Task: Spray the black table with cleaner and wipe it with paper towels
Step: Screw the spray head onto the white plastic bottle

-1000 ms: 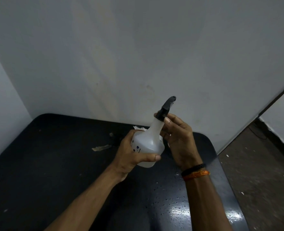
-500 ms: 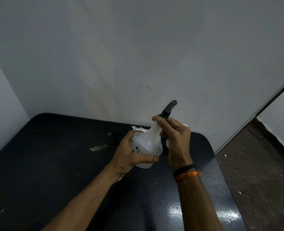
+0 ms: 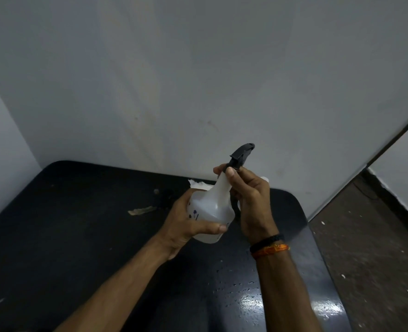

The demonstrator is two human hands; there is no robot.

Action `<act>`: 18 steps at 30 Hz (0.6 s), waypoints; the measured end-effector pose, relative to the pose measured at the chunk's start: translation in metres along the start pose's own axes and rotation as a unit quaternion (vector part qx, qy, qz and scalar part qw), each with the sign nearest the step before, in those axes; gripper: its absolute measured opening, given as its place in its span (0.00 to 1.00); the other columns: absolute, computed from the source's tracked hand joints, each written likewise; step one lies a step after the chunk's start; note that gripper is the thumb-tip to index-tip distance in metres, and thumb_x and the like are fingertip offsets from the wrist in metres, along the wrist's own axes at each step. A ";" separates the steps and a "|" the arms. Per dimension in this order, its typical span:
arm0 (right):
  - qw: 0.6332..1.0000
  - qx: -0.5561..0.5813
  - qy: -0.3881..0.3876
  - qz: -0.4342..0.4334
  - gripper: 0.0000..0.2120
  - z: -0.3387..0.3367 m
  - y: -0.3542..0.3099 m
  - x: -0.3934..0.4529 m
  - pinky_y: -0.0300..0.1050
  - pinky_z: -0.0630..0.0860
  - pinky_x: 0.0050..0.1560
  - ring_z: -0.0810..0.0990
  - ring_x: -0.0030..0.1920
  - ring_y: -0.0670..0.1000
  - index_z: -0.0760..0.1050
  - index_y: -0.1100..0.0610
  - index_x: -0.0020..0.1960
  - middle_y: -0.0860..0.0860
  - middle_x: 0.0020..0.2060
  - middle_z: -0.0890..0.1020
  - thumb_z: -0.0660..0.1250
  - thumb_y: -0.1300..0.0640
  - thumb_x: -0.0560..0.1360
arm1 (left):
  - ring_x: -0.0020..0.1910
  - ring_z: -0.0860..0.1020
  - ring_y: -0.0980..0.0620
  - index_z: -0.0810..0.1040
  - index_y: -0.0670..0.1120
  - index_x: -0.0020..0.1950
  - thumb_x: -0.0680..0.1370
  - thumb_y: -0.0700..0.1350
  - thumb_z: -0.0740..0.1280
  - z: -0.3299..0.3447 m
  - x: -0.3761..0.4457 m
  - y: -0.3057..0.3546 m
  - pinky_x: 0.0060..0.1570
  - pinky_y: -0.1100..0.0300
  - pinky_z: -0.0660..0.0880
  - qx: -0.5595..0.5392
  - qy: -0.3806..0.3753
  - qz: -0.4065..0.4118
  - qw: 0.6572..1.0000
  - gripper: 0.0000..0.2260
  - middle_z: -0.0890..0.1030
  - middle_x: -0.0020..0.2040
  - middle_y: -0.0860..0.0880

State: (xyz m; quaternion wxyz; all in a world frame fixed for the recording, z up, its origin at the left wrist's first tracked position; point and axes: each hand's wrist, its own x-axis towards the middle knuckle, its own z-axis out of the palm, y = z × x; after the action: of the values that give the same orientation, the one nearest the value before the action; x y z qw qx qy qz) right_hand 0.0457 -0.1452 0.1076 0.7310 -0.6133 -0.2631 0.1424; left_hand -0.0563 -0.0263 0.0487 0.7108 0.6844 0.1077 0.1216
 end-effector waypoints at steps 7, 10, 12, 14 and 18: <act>0.997 -0.009 0.074 0.014 0.13 0.011 0.006 0.000 0.46 0.79 0.54 0.83 0.48 0.44 0.84 0.64 0.52 0.50 0.45 0.87 0.70 0.54 0.75 | 0.53 0.79 0.63 0.69 0.57 0.65 0.54 0.58 0.80 0.001 0.001 -0.002 0.50 0.63 0.77 0.051 0.035 0.008 0.998 0.41 0.77 0.58 0.54; 0.999 -0.007 0.033 0.027 0.15 0.003 0.005 0.000 0.45 0.79 0.52 0.84 0.49 0.46 0.84 0.59 0.50 0.52 0.48 0.87 0.70 0.48 0.73 | 0.53 0.79 0.62 0.69 0.58 0.64 0.55 0.58 0.80 -0.002 0.001 0.000 0.49 0.63 0.77 0.047 0.013 -0.001 0.999 0.40 0.77 0.58 0.54; 0.999 0.000 -0.020 0.032 0.14 -0.005 0.001 0.000 0.47 0.79 0.52 0.84 0.53 0.48 0.84 0.56 0.50 0.53 0.52 0.86 0.70 0.48 0.73 | 0.53 0.79 0.61 0.70 0.57 0.65 0.55 0.57 0.80 -0.005 0.000 0.000 0.49 0.63 0.79 0.037 -0.014 -0.011 0.999 0.40 0.77 0.59 0.53; 0.998 0.000 -0.051 0.031 0.14 -0.011 -0.001 0.001 0.49 0.79 0.57 0.83 0.57 0.49 0.84 0.57 0.52 0.53 0.54 0.86 0.69 0.49 0.74 | 0.55 0.80 0.58 0.70 0.55 0.66 0.56 0.56 0.80 -0.006 0.000 0.000 0.52 0.61 0.79 0.030 -0.036 -0.020 0.999 0.40 0.78 0.60 0.51; 0.998 0.009 -0.006 0.061 0.18 -0.006 -0.001 0.000 0.49 0.77 0.58 0.83 0.55 0.46 0.83 0.61 0.54 0.51 0.54 0.86 0.69 0.49 0.72 | 0.54 0.80 0.58 0.71 0.56 0.65 0.56 0.56 0.80 -0.002 0.001 -0.002 0.51 0.60 0.79 0.032 -0.026 -0.017 0.999 0.39 0.78 0.58 0.51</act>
State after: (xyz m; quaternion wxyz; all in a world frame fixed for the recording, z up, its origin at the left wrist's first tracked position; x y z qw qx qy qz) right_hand 0.0495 -0.1503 0.1080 0.7250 -0.6207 -0.2280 0.1929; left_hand -0.0563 -0.0244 0.0464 0.6931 0.7077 0.1049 0.0885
